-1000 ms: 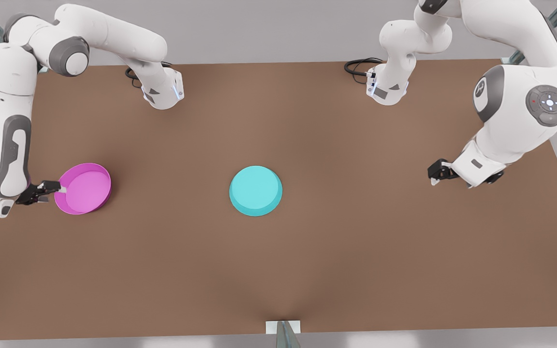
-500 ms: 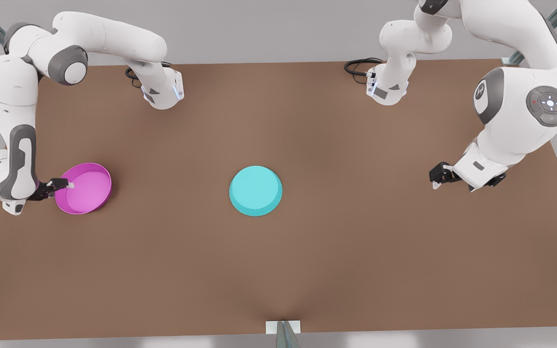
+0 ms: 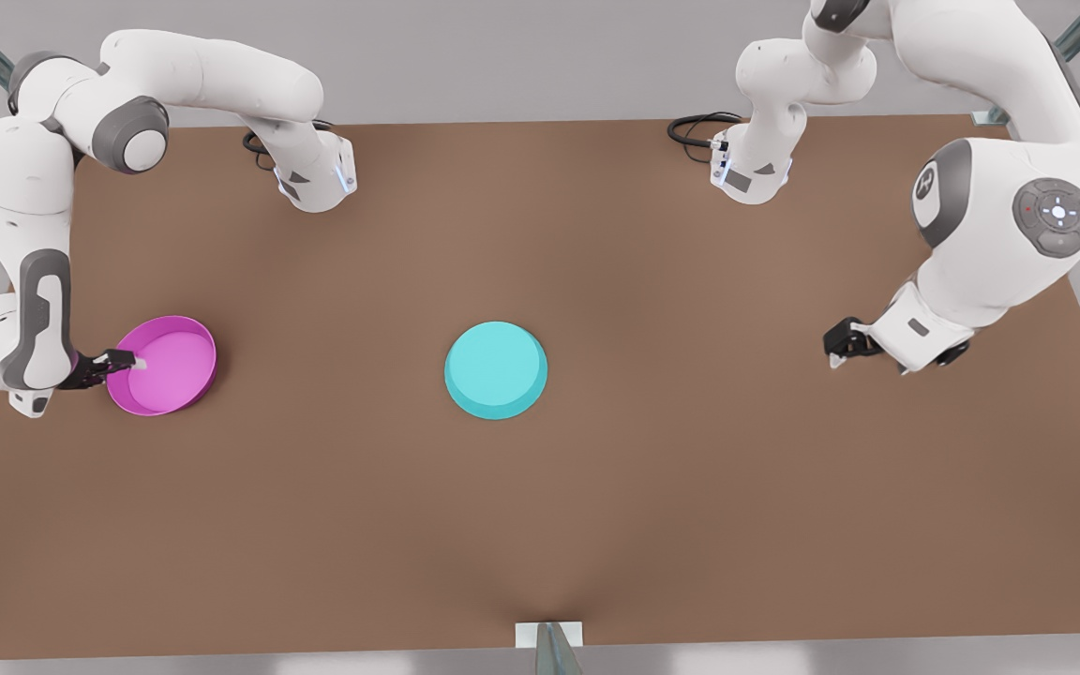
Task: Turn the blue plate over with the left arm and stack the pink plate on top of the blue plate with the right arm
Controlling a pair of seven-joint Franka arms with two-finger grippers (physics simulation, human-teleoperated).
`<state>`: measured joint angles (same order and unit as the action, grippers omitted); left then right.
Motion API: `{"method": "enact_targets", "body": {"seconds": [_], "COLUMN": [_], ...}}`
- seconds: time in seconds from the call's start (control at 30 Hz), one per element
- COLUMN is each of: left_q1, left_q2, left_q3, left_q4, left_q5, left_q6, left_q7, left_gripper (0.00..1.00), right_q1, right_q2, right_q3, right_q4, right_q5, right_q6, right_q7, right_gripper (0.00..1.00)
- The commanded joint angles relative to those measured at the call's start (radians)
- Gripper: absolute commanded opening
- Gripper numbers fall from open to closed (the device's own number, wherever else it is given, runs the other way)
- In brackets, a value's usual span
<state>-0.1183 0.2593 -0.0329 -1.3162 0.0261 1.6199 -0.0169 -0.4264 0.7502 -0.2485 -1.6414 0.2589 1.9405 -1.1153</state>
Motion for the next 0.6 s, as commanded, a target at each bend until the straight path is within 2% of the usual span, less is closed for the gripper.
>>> {"method": "enact_targets", "body": {"seconds": [0.0,0.17,0.2,0.47,0.57], "left_q1": [-0.001,0.0,0.0,0.0,0.002], "left_q2": [0.0,0.008,0.011,0.026,0.035], "left_q3": [-0.004,-0.001,0.001,0.007,0.008], "left_q4": [0.0,0.0,0.0,0.0,0.0], "left_q5": [0.0,0.005,0.005,0.009,0.009], "left_q6": [0.002,0.006,0.009,0.009,0.009], "left_q7": [0.0,0.0,0.0,0.0,0.0], "left_gripper": [1.0,1.0,1.0,1.0,1.0], "right_q1": [0.0,0.0,0.0,0.0,0.0], "right_q2": [0.0,0.0,0.0,0.001,0.001], "right_q3": [0.0,0.002,0.002,0.003,0.003], "right_q4": [0.0,0.0,0.0,0.0,0.0], "right_q5": [0.0,0.006,0.006,0.006,0.006], "right_q6": [0.0,-0.002,-0.002,-0.003,-0.003], "right_q7": [0.0,0.022,0.022,0.026,0.026], "right_gripper": [0.61,0.57,0.48,0.39,0.38]}}
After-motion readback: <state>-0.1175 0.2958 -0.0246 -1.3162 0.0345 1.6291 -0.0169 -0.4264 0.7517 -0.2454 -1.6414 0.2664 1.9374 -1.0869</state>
